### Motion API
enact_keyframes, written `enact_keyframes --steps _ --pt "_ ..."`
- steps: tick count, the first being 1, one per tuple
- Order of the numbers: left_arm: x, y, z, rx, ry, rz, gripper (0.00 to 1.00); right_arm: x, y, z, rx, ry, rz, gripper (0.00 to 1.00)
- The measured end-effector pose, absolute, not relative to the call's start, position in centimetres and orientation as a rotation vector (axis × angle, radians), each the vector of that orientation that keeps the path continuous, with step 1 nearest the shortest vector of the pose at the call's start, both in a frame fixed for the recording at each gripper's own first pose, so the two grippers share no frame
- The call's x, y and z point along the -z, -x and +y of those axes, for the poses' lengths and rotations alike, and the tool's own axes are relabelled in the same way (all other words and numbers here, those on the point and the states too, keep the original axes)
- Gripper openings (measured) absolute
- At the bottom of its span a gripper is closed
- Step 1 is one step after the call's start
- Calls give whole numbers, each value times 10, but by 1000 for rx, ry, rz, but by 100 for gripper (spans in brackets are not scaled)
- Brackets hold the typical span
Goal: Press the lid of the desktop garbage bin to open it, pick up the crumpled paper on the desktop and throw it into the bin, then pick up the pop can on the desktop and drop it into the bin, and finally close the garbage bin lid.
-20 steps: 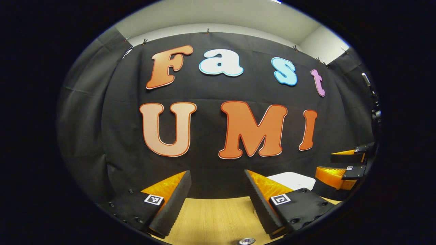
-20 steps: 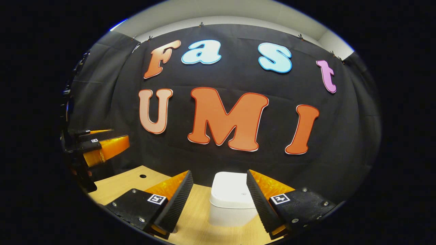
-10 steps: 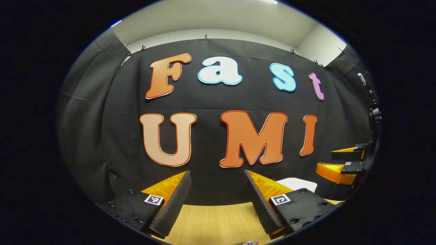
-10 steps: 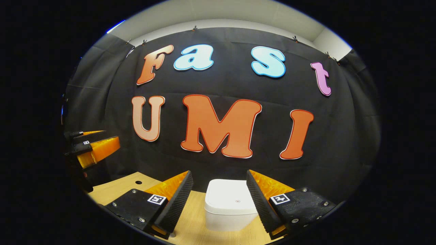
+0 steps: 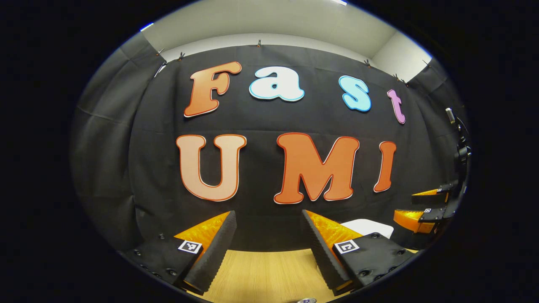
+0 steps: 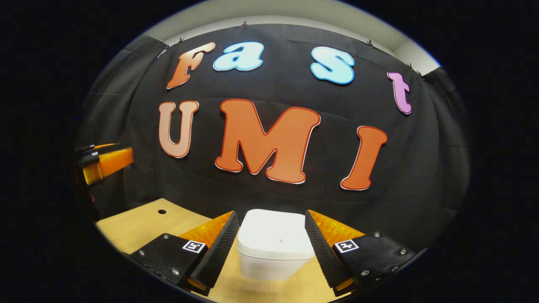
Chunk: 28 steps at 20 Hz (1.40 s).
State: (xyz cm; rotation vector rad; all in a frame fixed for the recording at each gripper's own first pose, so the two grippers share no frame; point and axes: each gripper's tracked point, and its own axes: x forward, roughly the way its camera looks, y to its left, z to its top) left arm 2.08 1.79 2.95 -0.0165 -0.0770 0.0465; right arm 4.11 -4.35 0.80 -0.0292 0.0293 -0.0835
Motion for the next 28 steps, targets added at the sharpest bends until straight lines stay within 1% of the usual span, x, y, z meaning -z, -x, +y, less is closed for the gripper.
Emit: enact_keyframes --steps 1,2,3,4,5,6,7,8,9,11,12,13,14,15,16,17,18,19,21,22,23,26,27,28 --pt "-25 -19 20 -55 16 -68 98 -10 -43 -48 92 39 23 95" --pt "-22 -17 25 -65 19 -62 98 -12 -46 -51 98 42 14 95" --pt "-16 -15 29 -77 35 -45 98 -15 -48 -55 103 36 7 90" --pt "-13 -13 33 -87 41 -38 96 -16 -50 -57 102 32 1 89" --pt "-13 -12 37 -97 41 -34 98 -18 -51 -59 104 30 -5 87" --pt "-13 -9 41 -109 36 -34 96 -21 -53 -62 107 31 -13 86" --pt "-12 -7 45 -118 28 -24 96 -24 -55 -64 99 30 -21 81" --pt "-8 -5 47 -124 23 -14 98 -23 -58 -62 80 25 -16 79" --pt "-7 -4 49 -131 26 -7 96 -21 -60 -60 67 22 -5 77" --pt "-1 2 56 -150 33 17 96 -14 -67 -66 67 33 18 70" --pt "-1 4 58 -159 33 21 99 -10 -70 -67 63 34 29 67" --pt "1 7 59 -167 31 24 99 -6 -74 -68 56 32 42 61" --pt "1 11 62 -176 28 24 99 -2 -77 -66 41 25 58 58" --pt "1 13 63 -185 25 25 99 4 -81 -65 26 18 76 48" --pt "-1 15 66 -196 23 25 99 10 -84 -64 13 12 95 43" --pt "0 17 70 -212 20 26 98 19 -90 -64 3 9 119 33" --pt "1 21 74 -229 18 28 99 28 -96 -67 3 13 143 16" --pt "2 25 76 -245 19 33 99 36 -102 -70 9 19 160 8" --pt "3 29 79 -262 21 41 98 47 -108 -68 -9 6 190 1" --pt "4 30 82 -272 21 44 96 52 -113 -66 -22 -3 204 1" --pt "5 32 84 -283 18 47 99 57 -115 -66 -30 -6 219 1" --pt "5 36 91 -318 10 49 99 79 -126 -64 -54 -12 274 1" --pt "6 38 92 -325 11 49 96 85 -129 -63 -59 -20 289 1" --pt "6 39 95 -334 13 51 99 89 -131 -62 -62 -25 303 1"
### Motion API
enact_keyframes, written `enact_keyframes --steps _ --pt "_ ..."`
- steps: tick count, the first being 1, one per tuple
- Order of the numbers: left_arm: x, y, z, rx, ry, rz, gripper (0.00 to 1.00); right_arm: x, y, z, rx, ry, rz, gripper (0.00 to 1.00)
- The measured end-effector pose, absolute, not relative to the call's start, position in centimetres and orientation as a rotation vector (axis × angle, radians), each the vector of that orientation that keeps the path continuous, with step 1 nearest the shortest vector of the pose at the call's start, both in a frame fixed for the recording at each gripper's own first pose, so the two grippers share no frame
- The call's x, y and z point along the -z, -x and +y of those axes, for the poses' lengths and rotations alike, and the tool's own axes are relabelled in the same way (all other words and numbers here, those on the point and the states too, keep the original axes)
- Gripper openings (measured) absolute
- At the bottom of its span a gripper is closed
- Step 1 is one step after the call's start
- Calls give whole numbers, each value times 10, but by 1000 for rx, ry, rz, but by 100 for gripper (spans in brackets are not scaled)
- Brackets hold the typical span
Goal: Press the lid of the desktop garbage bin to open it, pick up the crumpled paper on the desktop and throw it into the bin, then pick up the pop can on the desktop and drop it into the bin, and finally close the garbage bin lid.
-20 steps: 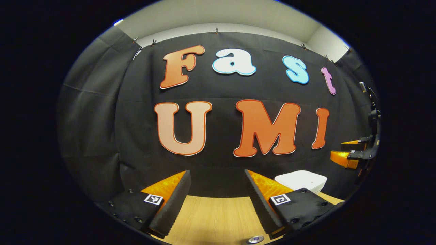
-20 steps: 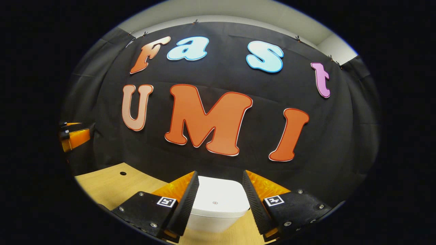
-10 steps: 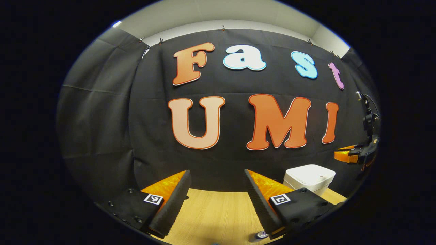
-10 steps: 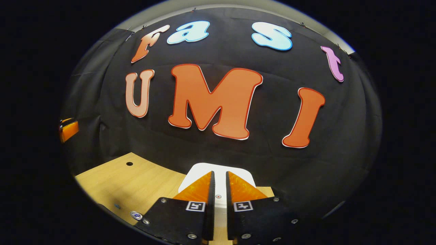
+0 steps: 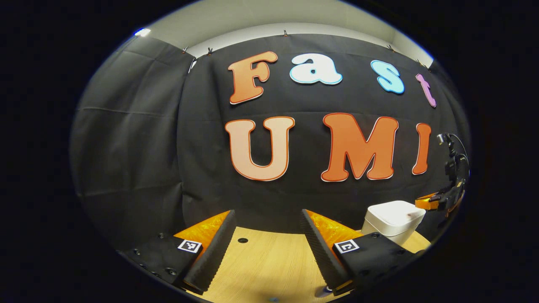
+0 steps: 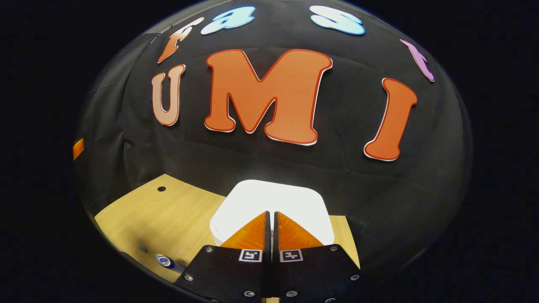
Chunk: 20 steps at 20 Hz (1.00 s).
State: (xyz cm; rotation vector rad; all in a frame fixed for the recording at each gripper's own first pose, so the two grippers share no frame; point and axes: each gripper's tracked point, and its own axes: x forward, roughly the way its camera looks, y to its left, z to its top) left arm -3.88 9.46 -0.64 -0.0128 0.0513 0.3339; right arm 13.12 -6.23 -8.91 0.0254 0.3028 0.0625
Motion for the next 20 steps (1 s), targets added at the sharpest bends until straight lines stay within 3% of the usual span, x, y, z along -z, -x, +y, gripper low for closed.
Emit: enact_keyframes --steps 15,20 --pt "25 39 104 -370 53 91 99 130 -152 -62 -52 -156 435 1" --pt "25 34 97 -328 61 94 99 116 -151 -62 -35 -21 372 1"
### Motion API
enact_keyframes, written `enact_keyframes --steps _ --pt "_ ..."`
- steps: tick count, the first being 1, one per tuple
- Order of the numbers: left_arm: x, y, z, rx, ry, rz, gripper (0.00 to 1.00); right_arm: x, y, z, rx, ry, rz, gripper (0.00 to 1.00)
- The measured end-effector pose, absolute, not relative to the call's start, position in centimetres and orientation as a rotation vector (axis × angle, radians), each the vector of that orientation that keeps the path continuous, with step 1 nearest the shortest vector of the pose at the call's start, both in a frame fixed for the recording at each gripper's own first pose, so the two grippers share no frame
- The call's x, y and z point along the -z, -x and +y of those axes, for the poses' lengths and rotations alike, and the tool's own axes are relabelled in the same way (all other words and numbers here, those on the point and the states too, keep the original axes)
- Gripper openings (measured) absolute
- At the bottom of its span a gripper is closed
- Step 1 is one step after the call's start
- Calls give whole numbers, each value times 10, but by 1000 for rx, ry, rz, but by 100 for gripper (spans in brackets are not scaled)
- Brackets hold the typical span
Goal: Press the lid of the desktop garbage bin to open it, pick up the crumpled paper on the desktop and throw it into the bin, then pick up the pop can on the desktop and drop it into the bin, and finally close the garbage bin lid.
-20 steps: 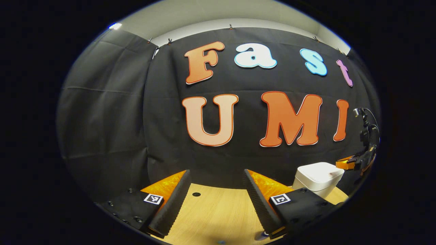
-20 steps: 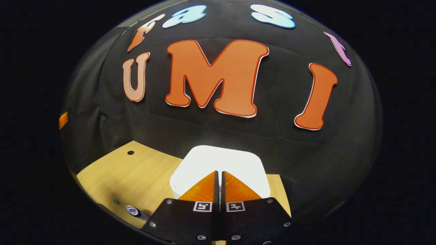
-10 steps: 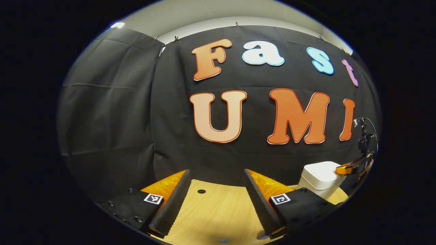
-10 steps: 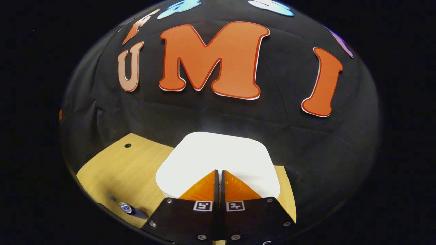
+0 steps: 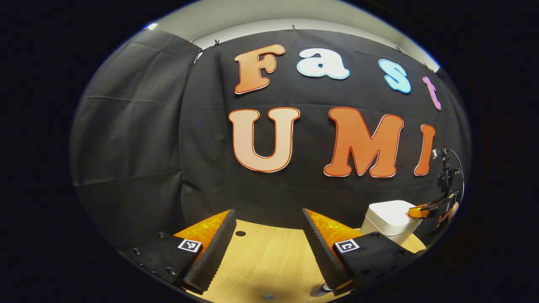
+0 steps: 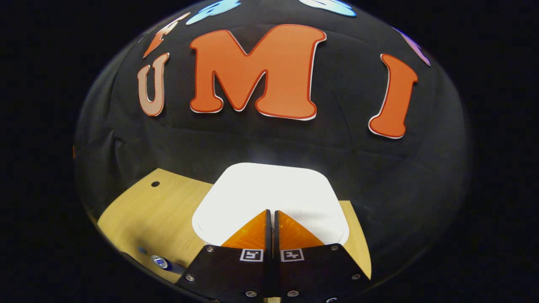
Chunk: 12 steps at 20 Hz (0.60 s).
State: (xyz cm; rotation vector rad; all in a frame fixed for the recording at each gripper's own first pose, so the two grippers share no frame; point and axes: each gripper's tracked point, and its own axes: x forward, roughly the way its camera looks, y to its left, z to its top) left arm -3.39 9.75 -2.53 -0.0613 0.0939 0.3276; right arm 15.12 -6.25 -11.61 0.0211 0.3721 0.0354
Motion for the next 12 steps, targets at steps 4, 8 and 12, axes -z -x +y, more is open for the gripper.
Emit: enact_keyframes --steps 4,8,12 --pt "38 38 106 -320 94 122 99 110 -134 -44 -65 9 373 0" --pt "84 42 115 -316 100 217 99 87 -109 -22 -115 -94 346 0" --pt "128 46 109 -273 140 314 99 74 -89 -10 -128 -110 328 1"
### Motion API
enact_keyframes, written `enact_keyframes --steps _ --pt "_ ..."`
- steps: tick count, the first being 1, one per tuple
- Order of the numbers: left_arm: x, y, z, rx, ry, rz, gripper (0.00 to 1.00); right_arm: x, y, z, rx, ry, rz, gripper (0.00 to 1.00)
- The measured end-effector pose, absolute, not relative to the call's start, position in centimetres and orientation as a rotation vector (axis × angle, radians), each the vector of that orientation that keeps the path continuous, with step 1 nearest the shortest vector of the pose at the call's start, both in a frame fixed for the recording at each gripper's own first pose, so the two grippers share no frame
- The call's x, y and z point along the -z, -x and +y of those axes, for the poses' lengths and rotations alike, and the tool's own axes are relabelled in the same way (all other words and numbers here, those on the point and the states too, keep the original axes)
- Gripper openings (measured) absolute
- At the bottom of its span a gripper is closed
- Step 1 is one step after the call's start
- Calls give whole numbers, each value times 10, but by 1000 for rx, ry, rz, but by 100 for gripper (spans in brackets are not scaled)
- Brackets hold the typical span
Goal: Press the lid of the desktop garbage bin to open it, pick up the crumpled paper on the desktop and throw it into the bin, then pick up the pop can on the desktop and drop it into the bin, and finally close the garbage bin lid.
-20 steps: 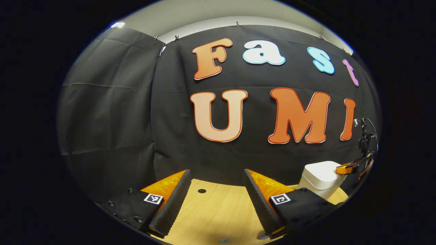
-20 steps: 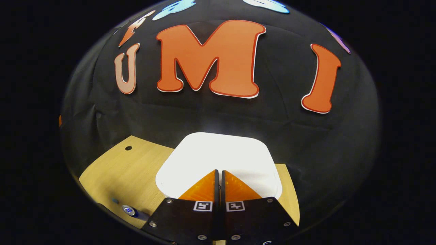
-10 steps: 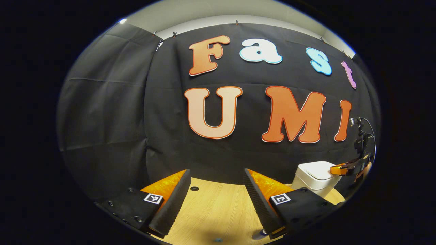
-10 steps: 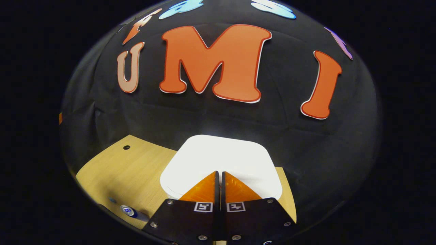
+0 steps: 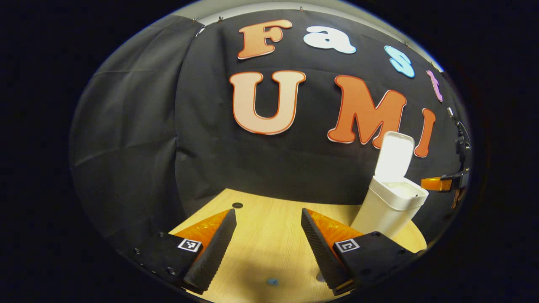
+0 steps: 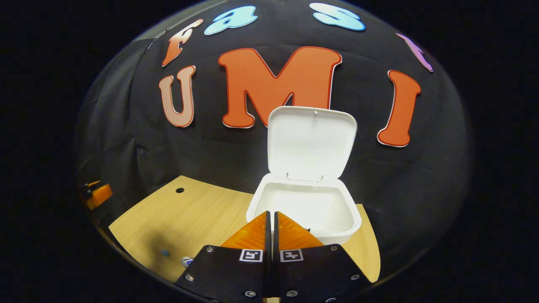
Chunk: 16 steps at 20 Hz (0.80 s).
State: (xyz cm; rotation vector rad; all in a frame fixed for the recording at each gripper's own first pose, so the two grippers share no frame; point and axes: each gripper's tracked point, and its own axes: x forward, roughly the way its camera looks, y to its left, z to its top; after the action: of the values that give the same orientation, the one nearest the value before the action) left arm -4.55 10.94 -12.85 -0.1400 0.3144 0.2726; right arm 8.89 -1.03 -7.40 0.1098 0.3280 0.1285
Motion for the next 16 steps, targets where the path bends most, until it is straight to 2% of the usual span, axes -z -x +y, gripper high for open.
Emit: enact_keyframes --steps 3,9,10,12,14,16 --pt "152 45 99 -223 152 384 99 70 -73 1 -138 -124 321 1" --pt "228 63 86 -161 121 604 99 108 -44 26 -152 -90 426 1" --pt "239 67 84 -143 91 636 99 116 -35 33 -159 -80 455 7" --pt "258 69 75 -105 75 688 99 118 -27 46 -177 -99 462 11" --pt "272 77 65 -75 78 735 99 120 -16 56 -185 -131 463 27" --pt "289 81 57 -43 83 784 99 123 -10 61 -179 -144 469 38"
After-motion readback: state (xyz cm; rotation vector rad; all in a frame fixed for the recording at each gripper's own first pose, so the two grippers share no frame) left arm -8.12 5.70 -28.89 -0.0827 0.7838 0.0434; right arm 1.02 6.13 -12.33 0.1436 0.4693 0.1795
